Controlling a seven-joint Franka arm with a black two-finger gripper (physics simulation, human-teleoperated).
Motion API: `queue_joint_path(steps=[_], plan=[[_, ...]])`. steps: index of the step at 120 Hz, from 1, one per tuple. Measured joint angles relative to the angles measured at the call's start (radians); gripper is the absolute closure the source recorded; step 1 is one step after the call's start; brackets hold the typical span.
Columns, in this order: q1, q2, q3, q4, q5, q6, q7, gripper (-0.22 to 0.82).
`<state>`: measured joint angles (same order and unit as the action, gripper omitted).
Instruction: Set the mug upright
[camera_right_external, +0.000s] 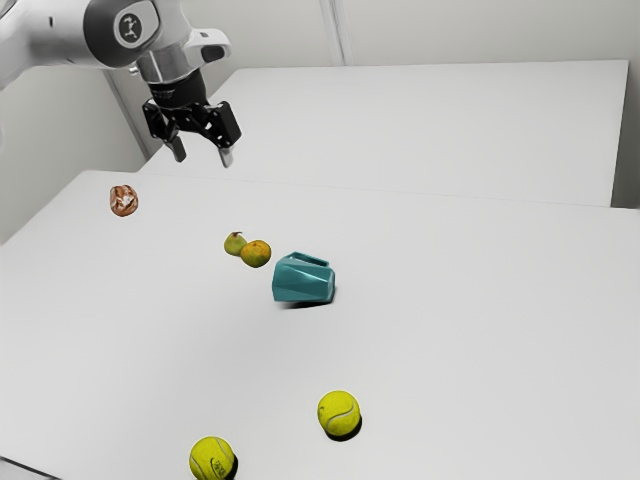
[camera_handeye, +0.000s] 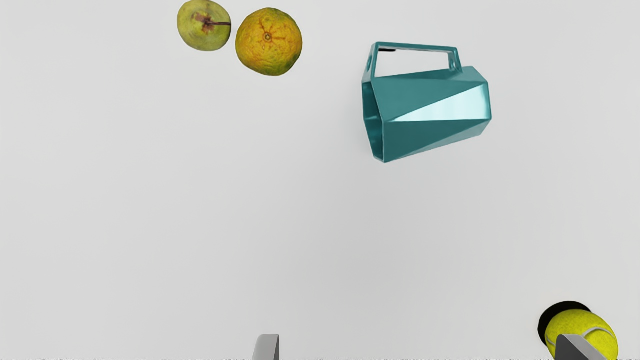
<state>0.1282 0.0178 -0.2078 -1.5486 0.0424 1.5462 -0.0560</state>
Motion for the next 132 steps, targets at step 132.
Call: queue_joint_path(steps=[132], plan=[[0.212, 0.175, 0.007, -0.328, -0.485, 0.351, 0.360, 0.00]])
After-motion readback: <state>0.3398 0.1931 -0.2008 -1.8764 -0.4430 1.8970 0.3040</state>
